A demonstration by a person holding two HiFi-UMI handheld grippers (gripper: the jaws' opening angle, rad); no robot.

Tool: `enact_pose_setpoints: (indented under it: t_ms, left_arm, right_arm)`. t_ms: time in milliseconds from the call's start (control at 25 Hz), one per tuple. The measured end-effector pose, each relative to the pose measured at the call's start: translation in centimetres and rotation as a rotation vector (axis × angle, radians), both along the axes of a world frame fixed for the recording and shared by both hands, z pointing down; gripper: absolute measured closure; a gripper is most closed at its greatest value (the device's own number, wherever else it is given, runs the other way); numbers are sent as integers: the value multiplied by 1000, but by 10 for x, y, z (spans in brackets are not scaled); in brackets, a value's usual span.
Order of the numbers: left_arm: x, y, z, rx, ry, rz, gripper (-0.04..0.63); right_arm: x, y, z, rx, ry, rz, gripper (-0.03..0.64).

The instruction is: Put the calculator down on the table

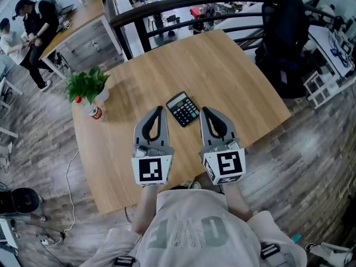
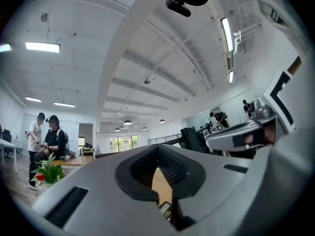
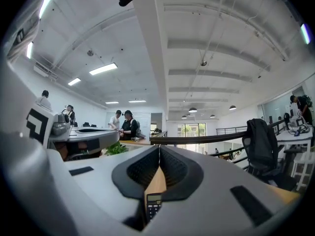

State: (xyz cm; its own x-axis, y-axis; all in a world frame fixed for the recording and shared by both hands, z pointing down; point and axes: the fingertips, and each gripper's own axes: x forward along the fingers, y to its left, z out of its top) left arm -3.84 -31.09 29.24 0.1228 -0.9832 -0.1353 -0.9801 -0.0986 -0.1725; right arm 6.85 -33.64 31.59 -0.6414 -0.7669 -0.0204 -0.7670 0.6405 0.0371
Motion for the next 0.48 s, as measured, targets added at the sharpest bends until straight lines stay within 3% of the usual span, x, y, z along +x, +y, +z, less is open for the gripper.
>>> enact_pose_setpoints:
  t_ms: [480]
  left_arm:
    - [-5, 19, -9, 28, 2, -52, 586]
  right_arm:
    - [-14, 8, 0, 19, 39, -46, 597]
